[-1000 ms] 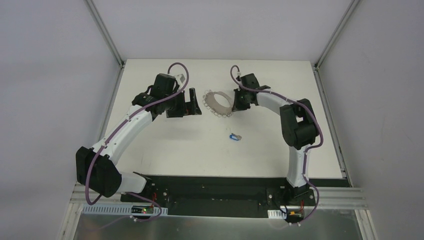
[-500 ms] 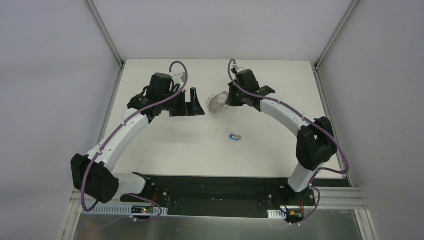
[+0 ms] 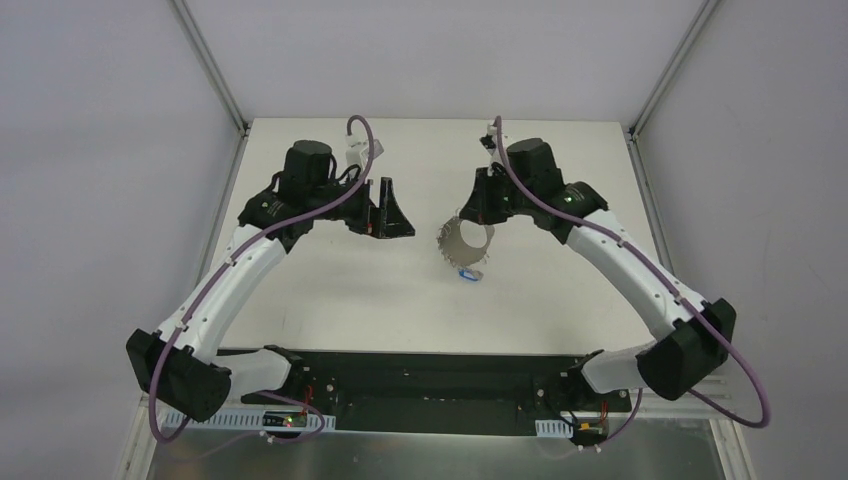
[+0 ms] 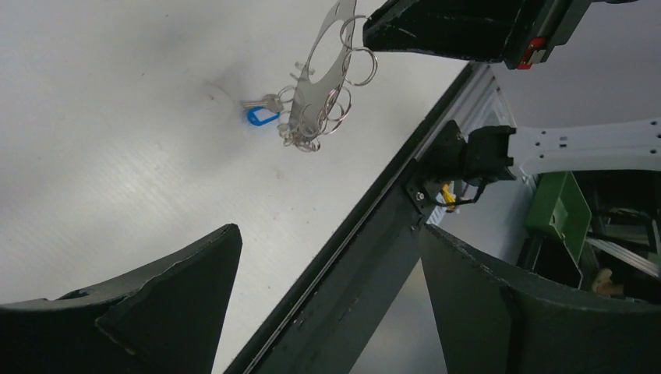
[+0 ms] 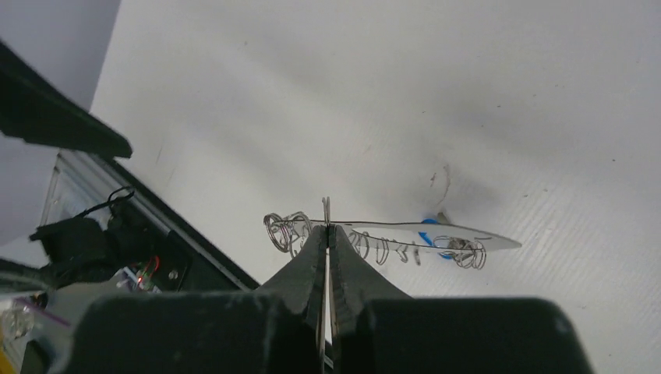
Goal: Put the keys on the keyring
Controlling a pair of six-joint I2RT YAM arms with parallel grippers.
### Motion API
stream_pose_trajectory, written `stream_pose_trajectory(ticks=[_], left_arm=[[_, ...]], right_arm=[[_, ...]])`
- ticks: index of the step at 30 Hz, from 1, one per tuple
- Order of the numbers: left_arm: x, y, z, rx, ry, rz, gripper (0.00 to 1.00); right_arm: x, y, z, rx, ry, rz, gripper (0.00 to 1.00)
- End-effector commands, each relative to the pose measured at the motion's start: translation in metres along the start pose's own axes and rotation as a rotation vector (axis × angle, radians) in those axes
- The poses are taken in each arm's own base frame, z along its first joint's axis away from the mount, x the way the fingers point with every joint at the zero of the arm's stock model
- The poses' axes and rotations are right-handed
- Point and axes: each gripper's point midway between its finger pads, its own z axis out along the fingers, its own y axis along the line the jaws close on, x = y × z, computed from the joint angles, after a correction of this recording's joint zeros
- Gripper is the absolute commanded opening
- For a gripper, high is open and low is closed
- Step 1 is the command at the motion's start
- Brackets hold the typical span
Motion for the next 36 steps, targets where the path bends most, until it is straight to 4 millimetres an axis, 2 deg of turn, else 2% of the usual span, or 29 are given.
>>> stream_pose_trajectory(ticks=[1,7,13,21,26,30,36], left_arm=[[-0.015,-0.058,-0.030,0.203,-0.051,0.140,0.83],[-0.021,-0.088,-0.040,0.338,-0.077,0.154,0.77],[-0.031,-0.111,-0.049,0.431,-0.131,0.193,0.67],[-0.044,-0.131,-0.062,0.512,-0.227,0.290,0.63],[-0.034,-0.140,-0.067,0.594,-0.228,0.305,0.58],[-0.027,-0.139,-0.069,0.599,-0.228,0.306,0.51],[-0.026,-0.141,-0.073,0.602,-0.246,0.322,0.46]], right_arm=[[0.008,0.046,-0.054,-0.210,-0.004,-0.115,0.00],[0.011,0.078,-0.097,-0.352,-0.097,-0.256,0.00],[0.004,0.115,-0.123,-0.503,-0.227,-0.364,0.00],[-0.002,0.148,-0.136,-0.616,-0.218,-0.394,0.00],[-0.012,0.160,-0.140,-0.634,-0.264,-0.386,0.00],[-0.023,0.169,-0.144,-0.649,-0.322,-0.385,0.00],[-0.027,0.183,-0.147,-0.684,-0.348,-0.367,0.00]])
